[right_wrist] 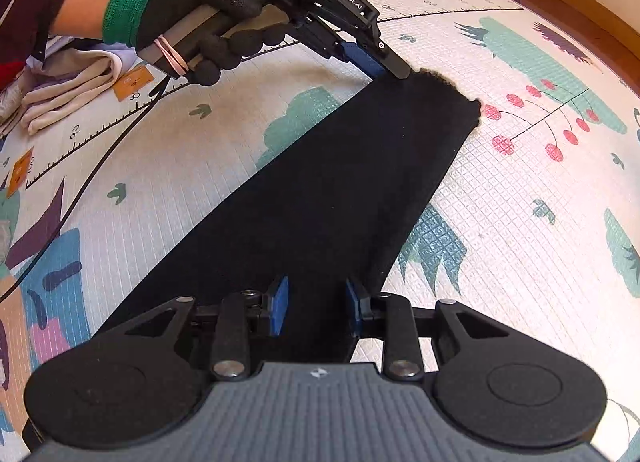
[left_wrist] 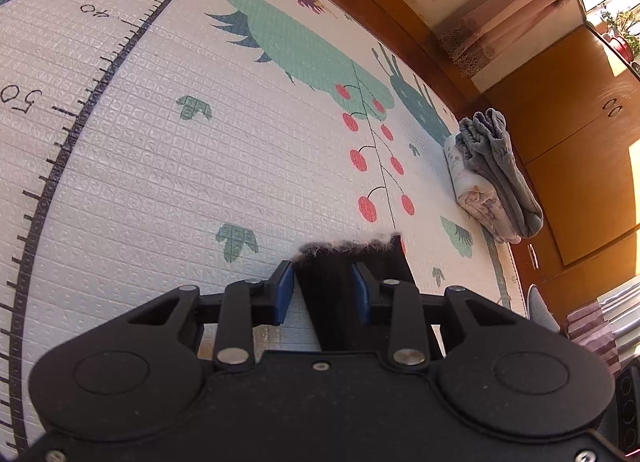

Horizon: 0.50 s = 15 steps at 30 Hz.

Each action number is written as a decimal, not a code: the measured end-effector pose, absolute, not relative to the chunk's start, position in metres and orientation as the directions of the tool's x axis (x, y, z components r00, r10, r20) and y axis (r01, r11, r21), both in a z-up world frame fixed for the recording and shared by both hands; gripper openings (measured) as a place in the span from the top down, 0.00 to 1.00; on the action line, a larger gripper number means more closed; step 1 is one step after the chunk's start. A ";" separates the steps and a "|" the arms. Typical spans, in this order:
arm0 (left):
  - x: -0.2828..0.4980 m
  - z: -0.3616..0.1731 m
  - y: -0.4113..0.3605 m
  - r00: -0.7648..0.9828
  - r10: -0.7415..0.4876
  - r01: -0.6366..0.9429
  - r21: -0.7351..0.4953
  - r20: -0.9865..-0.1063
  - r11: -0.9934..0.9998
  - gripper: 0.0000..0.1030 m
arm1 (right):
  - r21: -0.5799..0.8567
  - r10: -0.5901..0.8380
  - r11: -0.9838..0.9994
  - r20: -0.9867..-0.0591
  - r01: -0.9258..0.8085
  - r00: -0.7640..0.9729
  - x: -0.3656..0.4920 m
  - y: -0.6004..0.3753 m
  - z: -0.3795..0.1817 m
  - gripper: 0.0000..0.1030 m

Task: Fold clothes
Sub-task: 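Grasp the cuff end of the black leggings strip with the left tool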

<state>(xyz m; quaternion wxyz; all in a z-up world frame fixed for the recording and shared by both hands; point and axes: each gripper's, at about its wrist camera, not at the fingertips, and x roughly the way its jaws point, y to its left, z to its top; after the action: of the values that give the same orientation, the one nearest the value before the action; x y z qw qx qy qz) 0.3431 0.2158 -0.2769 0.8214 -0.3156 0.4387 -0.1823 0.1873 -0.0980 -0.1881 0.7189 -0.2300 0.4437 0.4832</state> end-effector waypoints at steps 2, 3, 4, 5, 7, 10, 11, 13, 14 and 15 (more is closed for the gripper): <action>0.340 -0.284 0.223 0.563 -0.588 -0.019 -0.720 -0.581 0.693 0.79 | 0.109 0.501 0.437 -0.854 -0.893 0.140 0.187 -0.101 -0.190 0.70; 0.339 -0.285 0.223 0.569 -0.584 -0.023 -0.721 -0.580 0.693 0.80 | 0.124 0.511 0.450 -0.848 -0.884 0.141 0.189 -0.104 -0.191 0.70; 0.339 -0.284 0.221 0.574 -0.577 -0.024 -0.716 -0.581 0.697 0.80 | 0.132 0.516 0.460 -0.844 -0.878 0.144 0.189 -0.106 -0.191 0.70; 0.339 -0.284 0.220 0.576 -0.571 -0.029 -0.713 -0.585 0.701 0.80 | 0.136 0.520 0.469 -0.842 -0.873 0.148 0.189 -0.107 -0.192 0.70; 0.340 -0.282 0.217 0.574 -0.561 -0.038 -0.705 -0.596 0.708 0.80 | 0.145 0.524 0.486 -0.838 -0.862 0.154 0.189 -0.108 -0.192 0.70; 0.344 -0.281 0.215 0.563 -0.545 -0.049 -0.683 -0.622 0.729 0.86 | 0.175 0.534 0.507 -0.832 -0.844 0.148 0.194 -0.109 -0.192 0.70; 0.346 -0.280 0.214 0.560 -0.541 -0.055 -0.679 -0.628 0.732 0.87 | 0.183 0.537 0.512 -0.831 -0.839 0.146 0.195 -0.109 -0.192 0.70; 0.348 -0.278 0.212 0.555 -0.528 -0.062 -0.665 -0.643 0.744 0.87 | 0.185 0.538 0.519 -0.830 -0.835 0.151 0.194 -0.109 -0.191 0.70; 0.349 -0.277 0.210 0.554 -0.524 -0.067 -0.661 -0.648 0.747 0.87 | 0.184 0.537 0.521 -0.829 -0.834 0.153 0.193 -0.109 -0.191 0.70; 0.350 -0.277 0.211 0.551 -0.528 -0.070 -0.666 -0.647 0.743 0.88 | 0.182 0.537 0.523 -0.829 -0.833 0.156 0.192 -0.109 -0.191 0.70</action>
<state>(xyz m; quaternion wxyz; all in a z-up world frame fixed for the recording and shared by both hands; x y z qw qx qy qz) 0.3498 0.2106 -0.2766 0.8163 -0.3302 0.4527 -0.1401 0.1917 -0.1091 -0.1911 0.7428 -0.1613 0.4580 0.4609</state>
